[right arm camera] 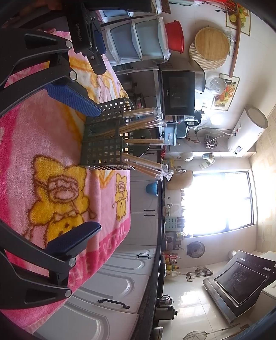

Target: Organize utensils

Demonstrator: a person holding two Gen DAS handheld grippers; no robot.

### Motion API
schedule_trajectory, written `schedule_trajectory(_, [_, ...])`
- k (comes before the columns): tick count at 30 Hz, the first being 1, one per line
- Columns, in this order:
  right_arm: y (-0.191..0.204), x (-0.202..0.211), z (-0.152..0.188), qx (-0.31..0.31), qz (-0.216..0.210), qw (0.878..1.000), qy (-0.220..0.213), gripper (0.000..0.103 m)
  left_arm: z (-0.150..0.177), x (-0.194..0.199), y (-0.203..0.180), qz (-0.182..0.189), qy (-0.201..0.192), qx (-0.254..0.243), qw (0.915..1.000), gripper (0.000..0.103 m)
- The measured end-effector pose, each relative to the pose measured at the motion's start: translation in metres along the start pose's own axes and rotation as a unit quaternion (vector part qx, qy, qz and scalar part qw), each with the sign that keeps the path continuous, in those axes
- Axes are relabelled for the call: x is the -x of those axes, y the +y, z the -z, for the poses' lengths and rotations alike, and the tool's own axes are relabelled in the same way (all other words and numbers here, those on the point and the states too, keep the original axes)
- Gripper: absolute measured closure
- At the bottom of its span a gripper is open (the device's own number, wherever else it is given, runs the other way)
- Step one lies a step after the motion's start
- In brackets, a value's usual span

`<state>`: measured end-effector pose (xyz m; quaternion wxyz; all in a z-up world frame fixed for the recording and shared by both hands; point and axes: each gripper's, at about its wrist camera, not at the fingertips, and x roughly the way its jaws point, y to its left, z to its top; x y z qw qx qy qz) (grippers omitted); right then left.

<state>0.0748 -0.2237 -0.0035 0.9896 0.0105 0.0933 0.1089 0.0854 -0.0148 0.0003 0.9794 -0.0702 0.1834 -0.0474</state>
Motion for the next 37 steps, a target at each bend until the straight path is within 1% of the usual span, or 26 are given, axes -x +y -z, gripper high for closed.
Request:
schedule_trajectory(15, [0.0,0.0,0.0,0.0,0.001,1.0,0.0,0.006,0.001,-0.001,0.0,0.006,0.002,0.0,1.0,0.01])
schedule_trajectory(18, [0.0,0.0,0.0,0.0,0.001,1.0,0.001,0.006,0.002,-0.003,0.001,0.012,0.008,0.002,0.9999,0.01])
schedule_trajectory(20, [-0.001,0.0,0.0,0.0,0.005,1.0,0.003,0.006,0.002,-0.006,0.002,0.0,0.015,0.005,0.9999,0.01])
schedule_trajectory(22, [-0.001,0.0,0.001,0.0,0.008,1.0,0.004,0.006,0.002,-0.009,0.005,0.002,0.023,0.01,0.9997,0.01])
schedule_trajectory(25, [-0.003,0.0,0.002,-0.003,0.012,1.0,0.009,0.006,0.002,-0.011,0.011,0.001,0.03,0.026,0.9992,0.01])
schedule_trajectory(27, [-0.005,-0.001,0.002,-0.007,0.014,1.0,0.014,0.006,0.002,-0.012,0.015,-0.007,0.035,0.038,0.9987,0.01])
schedule_trajectory(29, [-0.007,-0.002,0.001,-0.013,0.017,1.0,0.019,0.006,0.001,-0.013,0.02,-0.009,0.046,0.045,0.9979,0.01])
schedule_trajectory(31, [-0.014,-0.004,-0.001,-0.021,0.023,0.999,0.03,0.006,-0.002,-0.014,0.025,-0.024,0.062,0.048,0.9966,0.01])
schedule_trajectory(32, [-0.021,-0.007,-0.003,-0.026,0.033,0.998,0.039,0.006,-0.005,-0.016,0.031,-0.035,0.073,0.049,0.9955,0.01])
schedule_trajectory(33, [-0.029,-0.011,-0.005,-0.032,0.047,0.997,0.051,0.006,-0.009,-0.022,0.041,-0.049,0.096,0.051,0.9929,0.01])
schedule_trajectory(34, [-0.036,-0.016,-0.006,-0.038,0.059,0.995,0.064,0.006,-0.01,-0.026,0.051,-0.06,0.111,0.054,0.9905,0.01])
schedule_trajectory(36, [-0.062,-0.036,-0.008,-0.055,0.088,0.987,0.122,0.006,-0.017,-0.037,0.078,-0.098,0.139,0.063,0.9834,0.01])
schedule_trajectory(37, [-0.075,-0.05,-0.007,-0.054,0.108,0.98,0.157,0.006,-0.021,-0.043,0.096,-0.12,0.143,0.069,0.98,0.01])
